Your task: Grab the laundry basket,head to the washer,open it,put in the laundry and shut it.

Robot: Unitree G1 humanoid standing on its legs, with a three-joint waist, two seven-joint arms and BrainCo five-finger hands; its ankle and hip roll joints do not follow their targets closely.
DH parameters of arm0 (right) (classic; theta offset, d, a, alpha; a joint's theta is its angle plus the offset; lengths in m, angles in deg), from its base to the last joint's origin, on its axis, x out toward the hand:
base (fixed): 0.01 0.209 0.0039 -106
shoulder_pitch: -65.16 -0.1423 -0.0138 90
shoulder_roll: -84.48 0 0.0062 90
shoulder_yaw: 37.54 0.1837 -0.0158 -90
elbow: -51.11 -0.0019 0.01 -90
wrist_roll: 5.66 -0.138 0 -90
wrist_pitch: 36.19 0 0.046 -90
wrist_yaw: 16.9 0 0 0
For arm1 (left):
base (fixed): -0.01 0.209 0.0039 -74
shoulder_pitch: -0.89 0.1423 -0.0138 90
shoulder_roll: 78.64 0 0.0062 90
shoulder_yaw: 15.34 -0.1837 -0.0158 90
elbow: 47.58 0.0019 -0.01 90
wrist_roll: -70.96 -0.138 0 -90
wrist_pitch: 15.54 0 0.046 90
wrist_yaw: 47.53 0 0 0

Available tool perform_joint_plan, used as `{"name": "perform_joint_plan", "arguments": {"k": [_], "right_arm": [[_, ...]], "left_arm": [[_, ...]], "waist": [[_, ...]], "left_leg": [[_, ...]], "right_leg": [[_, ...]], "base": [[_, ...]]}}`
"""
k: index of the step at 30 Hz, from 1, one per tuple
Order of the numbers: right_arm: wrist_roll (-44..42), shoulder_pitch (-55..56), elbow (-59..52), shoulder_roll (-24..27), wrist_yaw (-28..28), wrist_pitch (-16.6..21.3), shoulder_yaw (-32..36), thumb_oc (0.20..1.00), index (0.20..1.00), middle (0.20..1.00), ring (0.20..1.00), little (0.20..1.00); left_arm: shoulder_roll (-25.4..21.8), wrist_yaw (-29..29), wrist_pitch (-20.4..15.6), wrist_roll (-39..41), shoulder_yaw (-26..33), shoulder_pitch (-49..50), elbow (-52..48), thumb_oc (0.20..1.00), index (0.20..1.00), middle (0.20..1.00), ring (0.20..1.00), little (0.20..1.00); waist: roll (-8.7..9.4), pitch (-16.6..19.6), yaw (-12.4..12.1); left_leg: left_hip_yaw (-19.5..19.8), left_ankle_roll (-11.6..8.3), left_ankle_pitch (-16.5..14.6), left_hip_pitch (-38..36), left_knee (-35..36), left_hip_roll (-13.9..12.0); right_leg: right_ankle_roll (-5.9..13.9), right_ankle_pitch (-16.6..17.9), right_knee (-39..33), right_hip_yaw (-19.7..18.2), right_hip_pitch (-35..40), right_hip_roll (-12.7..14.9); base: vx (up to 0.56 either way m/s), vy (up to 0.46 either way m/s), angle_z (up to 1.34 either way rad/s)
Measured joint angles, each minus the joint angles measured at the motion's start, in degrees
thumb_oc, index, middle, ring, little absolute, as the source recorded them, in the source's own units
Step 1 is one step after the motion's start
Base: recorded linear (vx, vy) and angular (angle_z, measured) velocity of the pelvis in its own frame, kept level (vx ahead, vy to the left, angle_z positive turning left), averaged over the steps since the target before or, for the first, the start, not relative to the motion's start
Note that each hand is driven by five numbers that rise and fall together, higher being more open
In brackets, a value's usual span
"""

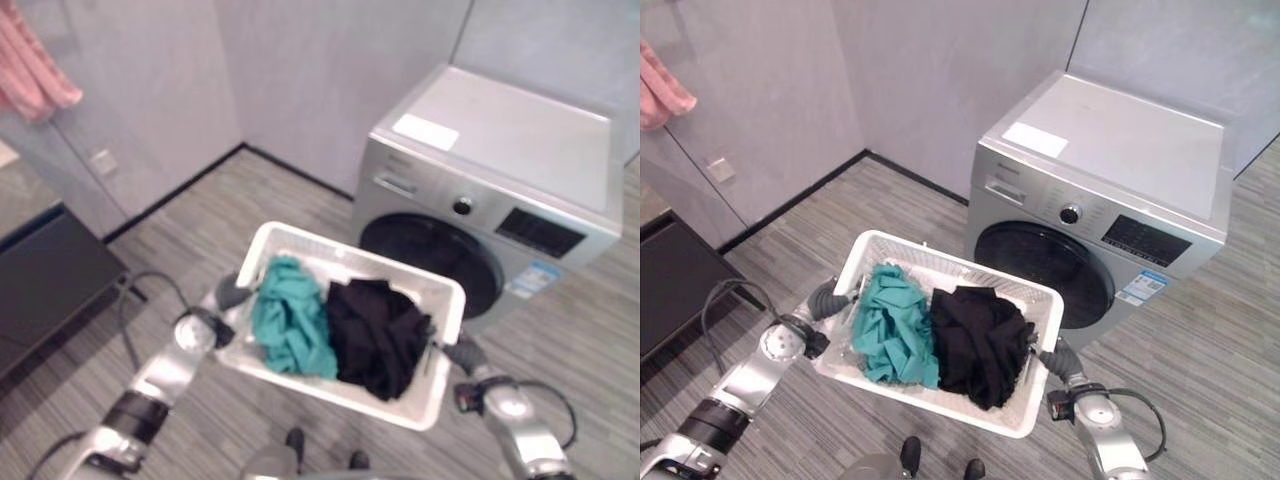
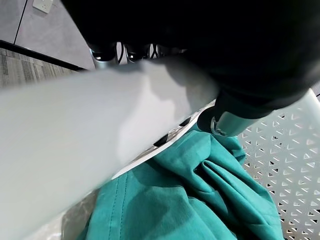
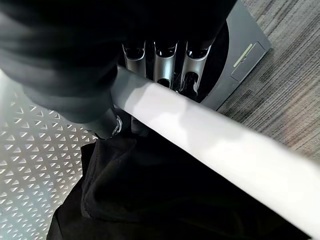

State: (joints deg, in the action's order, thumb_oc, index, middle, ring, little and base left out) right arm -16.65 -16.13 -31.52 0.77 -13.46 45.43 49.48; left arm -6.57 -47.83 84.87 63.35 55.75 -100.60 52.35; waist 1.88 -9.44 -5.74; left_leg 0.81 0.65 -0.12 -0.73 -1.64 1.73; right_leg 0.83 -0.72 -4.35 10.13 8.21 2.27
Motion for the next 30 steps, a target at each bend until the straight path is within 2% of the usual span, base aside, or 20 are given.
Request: {"name": "perform_joint_plan", "arguments": {"k": [8, 10, 11, 12, 17, 26, 30], "right_arm": [[1.9, 0.4, 0.0, 0.0, 0.1, 0.0, 0.0, 0.2, 0.2, 0.2, 0.2, 0.2], [2.0, 1.4, 0.0, 0.0, 0.3, 0.0, 0.1, 0.2, 0.2, 0.2, 0.2, 0.2], [0.2, 0.8, 1.5, 0.1, 0.1, 1.9, -2.0, 0.2, 0.2, 0.2, 0.2, 0.2], [-0.4, 0.4, 1.4, 0.0, 0.1, 3.6, -3.0, 0.2, 0.2, 0.2, 0.2, 0.2], [-0.4, 1.3, 2.8, 0.0, 0.0, 3.5, -4.1, 0.2, 0.2, 0.2, 0.2, 0.2], [-0.4, 0.7, 1.7, 0.0, -0.1, 3.3, -4.1, 0.2, 0.2, 0.2, 0.2, 0.2], [-0.6, 1.4, -3.2, 0.4, -0.4, 2.5, -3.8, 0.2, 0.2, 0.2, 0.2, 0.2]], "left_arm": [[0.1, 0.0, 0.0, 0.0, 0.0, 0.7, -0.3, 0.2, 0.2, 0.2, 0.2, 0.2], [0.7, 0.0, 0.0, 0.0, 0.0, 1.6, -0.3, 0.2, 0.2, 0.2, 0.2, 0.2], [3.3, 2.8, -2.7, 2.9, 5.1, 7.0, -0.7, 0.2, 0.2, 0.2, 0.2, 0.2], [6.2, 5.0, -3.3, 4.4, 8.3, 10.9, -0.8, 0.2, 0.2, 0.2, 0.2, 0.2], [7.9, 5.3, -3.3, 5.6, 8.9, 17.6, -0.8, 0.2, 0.2, 0.2, 0.2, 0.2], [8.1, 5.3, -3.3, 5.6, 9.8, 17.8, -0.8, 0.2, 0.2, 0.2, 0.2, 0.2], [7.9, 5.3, -3.3, 5.7, 11.4, 17.8, -2.7, 0.2, 0.2, 0.2, 0.2, 0.2]], "waist": [[-0.01, 0.2, 0.3], [0.43, 0.8, 0.3], [0.6, 2.8, 2.0], [0.48, 3.1, 3.2], [1.12, 2.6, 4.0], [0.47, 0.6, 4.0], [0.18, -0.6, 4.3]], "left_leg": [[0.0, 0.05, 0.3, -0.4, 0.7, 0.0], [-0.1, 0.0, 0.6, -2.1, 2.7, 0.1], [-0.5, 0.01, 0.7, -0.1, 3.4, 0.0], [-0.7, 0.01, 1.6, 0.6, 4.5, 0.0], [-1.0, 0.27, 2.7, 0.7, 6.5, 0.0], [-1.1, 0.27, 2.8, -0.3, 6.9, 0.1], [-1.3, 0.18, 3.0, -0.4, 7.3, 0.0]], "right_leg": [[0.07, 0.0, 0.0, 0.0, 0.1, 0.0], [0.34, -0.2, -0.4, 0.0, 1.1, 0.1], [0.31, -0.1, -0.2, -0.9, -1.4, 0.0], [0.34, 0.1, -0.3, -1.2, -2.8, 0.0], [0.42, 0.2, -0.4, -1.4, -4.0, 0.0], [0.45, 0.2, -0.5, -1.5, -3.2, 0.0], [0.47, 0.3, -0.5, -1.6, -3.3, 0.0]], "base": [[-0.01, 0.001, 0.0], [0.03, -0.002, -0.05], [0.03, 0.004, -0.13], [0.03, 0.007, -0.13], [0.02, 0.005, -0.04], [0.01, 0.0, 0.0], [0.0, 0.008, 0.0]]}}
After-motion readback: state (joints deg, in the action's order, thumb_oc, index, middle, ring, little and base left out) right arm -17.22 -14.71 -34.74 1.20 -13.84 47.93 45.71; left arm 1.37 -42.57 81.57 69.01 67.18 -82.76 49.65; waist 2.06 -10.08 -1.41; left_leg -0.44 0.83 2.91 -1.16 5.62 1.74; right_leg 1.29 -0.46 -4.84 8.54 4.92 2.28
